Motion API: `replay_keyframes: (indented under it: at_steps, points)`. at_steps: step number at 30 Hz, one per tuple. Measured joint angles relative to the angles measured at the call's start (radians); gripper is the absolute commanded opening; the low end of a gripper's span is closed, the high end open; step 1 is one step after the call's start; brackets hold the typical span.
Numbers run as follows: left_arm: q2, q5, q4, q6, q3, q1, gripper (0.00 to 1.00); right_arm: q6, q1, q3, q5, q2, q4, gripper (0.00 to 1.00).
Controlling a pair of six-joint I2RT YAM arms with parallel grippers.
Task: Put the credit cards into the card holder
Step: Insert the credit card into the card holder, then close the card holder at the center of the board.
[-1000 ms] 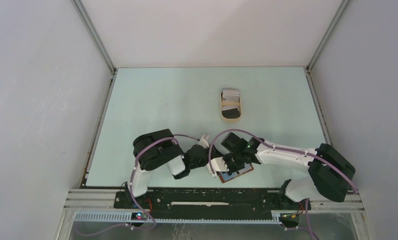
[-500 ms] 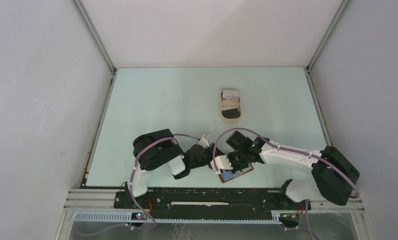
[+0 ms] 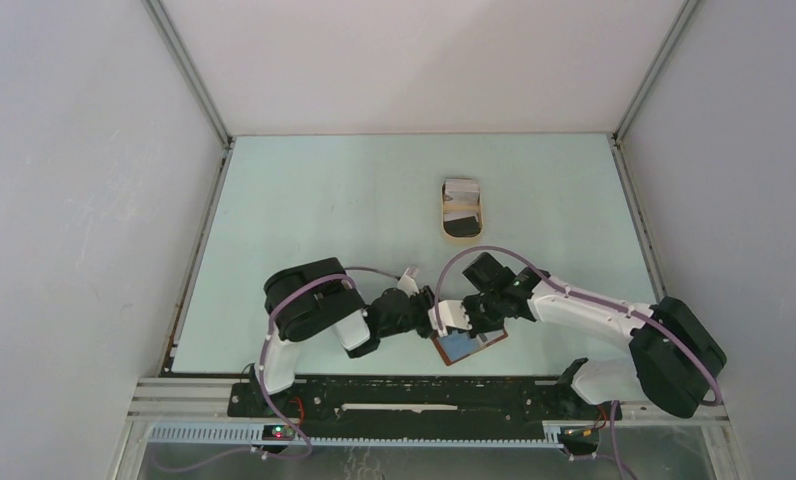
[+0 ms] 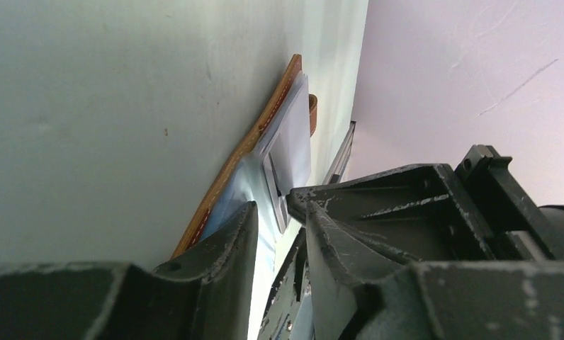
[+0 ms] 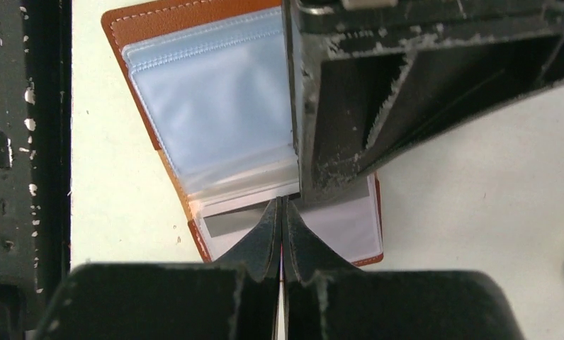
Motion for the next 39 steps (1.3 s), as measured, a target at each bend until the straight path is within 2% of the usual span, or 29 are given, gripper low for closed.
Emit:
replay_keyframes:
  at_steps: [6,14,16,19,22,25,29,34,39]
  points:
    - [-0.034,0.002,-0.039,0.035,-0.004,0.003,0.41,0.007,-0.048,-0.002,-0.050,-0.053,-0.037,0.14]
    - [-0.109,-0.003,-0.098,0.096,-0.035,0.006,0.41,0.009,-0.219,0.034,-0.254,-0.145,-0.142,0.27]
    - [-0.142,-0.009,-0.111,0.127,-0.052,0.006,0.41,0.005,-0.279,0.049,-0.314,-0.174,-0.173,0.33]
    - [-0.210,-0.020,-0.132,0.189,-0.079,0.007,0.41,-0.009,-0.370,0.069,-0.403,-0.222,-0.217,0.50]
    - [-0.330,-0.032,-0.189,0.291,-0.100,0.009,0.41,-0.048,-0.449,0.081,-0.472,-0.269,-0.257,0.65]
    - [-0.489,-0.057,-0.301,0.426,-0.103,0.010,0.41,-0.121,-0.505,0.083,-0.506,-0.289,-0.299,0.71]
    - [-0.766,-0.120,-0.502,0.638,-0.102,0.010,0.43,-0.262,-0.527,0.087,-0.490,-0.246,-0.356,0.74]
    - [-1.069,-0.246,-0.709,0.852,-0.108,0.010,0.60,-0.439,-0.528,0.112,-0.420,-0.091,-0.407,0.73]
    - [-1.310,-0.399,-0.804,0.953,-0.206,0.010,0.71,-0.468,-0.512,0.145,-0.352,0.036,-0.388,0.70]
